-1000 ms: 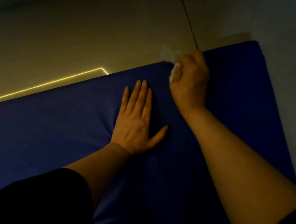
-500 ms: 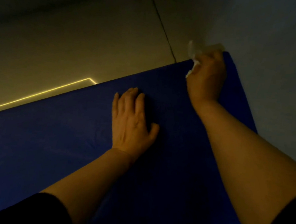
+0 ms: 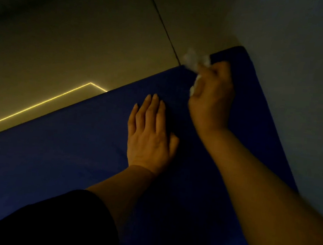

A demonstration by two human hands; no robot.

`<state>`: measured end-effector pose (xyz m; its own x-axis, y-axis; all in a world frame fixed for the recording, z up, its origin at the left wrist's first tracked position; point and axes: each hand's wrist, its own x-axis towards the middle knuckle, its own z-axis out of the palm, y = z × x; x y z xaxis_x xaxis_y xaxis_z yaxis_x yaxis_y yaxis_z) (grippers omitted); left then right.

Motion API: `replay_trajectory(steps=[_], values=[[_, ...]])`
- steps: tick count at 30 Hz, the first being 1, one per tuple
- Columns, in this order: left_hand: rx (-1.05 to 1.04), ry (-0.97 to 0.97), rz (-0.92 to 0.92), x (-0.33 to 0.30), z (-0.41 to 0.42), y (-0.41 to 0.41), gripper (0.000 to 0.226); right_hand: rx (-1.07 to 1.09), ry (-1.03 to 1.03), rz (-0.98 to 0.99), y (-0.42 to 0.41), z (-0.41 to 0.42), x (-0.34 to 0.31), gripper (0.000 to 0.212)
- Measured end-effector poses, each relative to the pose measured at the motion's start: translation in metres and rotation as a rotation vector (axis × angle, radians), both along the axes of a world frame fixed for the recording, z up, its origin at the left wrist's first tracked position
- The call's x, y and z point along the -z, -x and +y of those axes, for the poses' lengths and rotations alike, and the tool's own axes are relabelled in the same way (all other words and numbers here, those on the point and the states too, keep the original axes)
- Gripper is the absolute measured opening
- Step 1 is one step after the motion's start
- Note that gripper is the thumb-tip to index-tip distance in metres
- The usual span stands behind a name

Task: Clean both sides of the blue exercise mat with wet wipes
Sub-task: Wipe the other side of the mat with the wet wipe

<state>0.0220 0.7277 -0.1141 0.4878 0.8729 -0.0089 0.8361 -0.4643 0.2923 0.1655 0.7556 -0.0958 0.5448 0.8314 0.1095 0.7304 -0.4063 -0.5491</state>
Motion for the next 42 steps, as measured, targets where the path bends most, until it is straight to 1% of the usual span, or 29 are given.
replay_trajectory(steps=[2,3,5,6,8,10,11,12,14,16,17,18,20,21,22,23,25,28,30,32,34,36,37,39,42], values=[[-0.004,0.009,-0.002,-0.001,-0.001,-0.001,0.067,-0.202,0.011,-0.031,0.033,-0.025,-0.002,0.032],[-0.006,0.018,-0.011,-0.001,-0.002,-0.001,0.068,-0.302,0.023,-0.012,0.04,-0.035,-0.004,0.034],[-0.008,0.02,-0.021,-0.002,-0.002,-0.002,0.067,-0.419,0.043,-0.029,0.024,-0.04,-0.004,0.036],[-0.002,0.013,-0.013,-0.002,-0.001,-0.002,0.068,-0.411,0.039,-0.064,0.011,-0.037,-0.005,0.036],[0.003,-0.006,0.007,-0.001,-0.001,-0.002,0.068,-0.285,0.021,-0.11,-0.013,-0.029,-0.003,0.036],[-0.002,-0.011,0.015,-0.001,0.0,-0.002,0.068,-0.125,0.011,-0.063,-0.015,-0.028,-0.004,0.037],[-0.005,-0.01,0.014,-0.001,0.0,-0.002,0.068,-0.093,0.016,-0.033,-0.006,-0.032,-0.004,0.038],[-0.009,-0.009,0.009,-0.001,0.0,-0.003,0.068,-0.115,0.029,-0.011,0.006,-0.038,-0.005,0.038],[-0.021,-0.009,-0.012,-0.002,0.0,-0.003,0.065,-0.267,0.037,0.008,0.026,-0.056,-0.007,0.033],[-0.018,-0.009,-0.016,-0.002,0.0,-0.003,0.063,-0.397,0.045,0.013,0.022,-0.069,-0.008,0.03],[-0.008,-0.01,-0.007,-0.002,0.0,-0.003,0.064,-0.405,0.041,0.002,0.012,-0.069,-0.007,0.032],[-0.001,-0.01,0.005,-0.002,0.0,-0.002,0.066,-0.358,0.033,-0.012,0.001,-0.068,-0.006,0.033],[0.001,-0.011,0.021,-0.002,0.0,-0.002,0.068,-0.167,-0.008,-0.023,-0.02,-0.061,-0.003,0.026],[-0.001,-0.01,0.024,-0.001,0.0,-0.002,0.068,-0.081,-0.022,-0.002,-0.023,-0.059,-0.002,0.025],[-0.001,-0.009,0.025,-0.001,0.0,-0.002,0.069,-0.04,-0.025,0.021,-0.02,-0.06,-0.001,0.026],[0.001,-0.01,0.029,-0.001,0.0,-0.003,0.069,-0.046,-0.017,0.04,-0.011,-0.064,-0.001,0.029],[-0.001,-0.017,0.026,-0.001,-0.001,-0.003,0.068,-0.152,0.006,0.067,0.013,-0.08,-0.003,0.034],[-0.031,-0.024,0.011,0.0,-0.001,-0.005,0.065,-0.314,0.007,0.072,0.03,-0.104,-0.002,0.027],[-0.028,-0.025,0.011,0.0,-0.001,-0.006,0.067,-0.362,0.002,0.029,0.02,-0.106,-0.002,0.028],[-0.007,-0.025,0.028,0.001,-0.001,-0.004,0.068,-0.29,-0.002,-0.026,0.005,-0.102,0.0,0.027],[0.001,-0.025,0.046,0.002,-0.001,-0.003,0.071,-0.155,0.001,-0.055,-0.005,-0.096,0.002,0.024],[-0.003,-0.031,0.052,0.002,0.0,-0.003,0.071,-0.044,-0.002,-0.041,0.001,-0.097,0.002,0.024],[-0.004,-0.036,0.05,0.001,-0.001,-0.003,0.071,-0.027,-0.005,-0.018,0.009,-0.101,0.001,0.024],[-0.007,-0.046,0.04,0.002,-0.001,-0.004,0.07,-0.097,0.008,0.042,0.029,-0.116,0.0,0.025],[-0.02,-0.042,0.024,0.002,-0.001,-0.004,0.072,-0.305,0.025,0.072,0.04,-0.137,-0.004,0.025]])
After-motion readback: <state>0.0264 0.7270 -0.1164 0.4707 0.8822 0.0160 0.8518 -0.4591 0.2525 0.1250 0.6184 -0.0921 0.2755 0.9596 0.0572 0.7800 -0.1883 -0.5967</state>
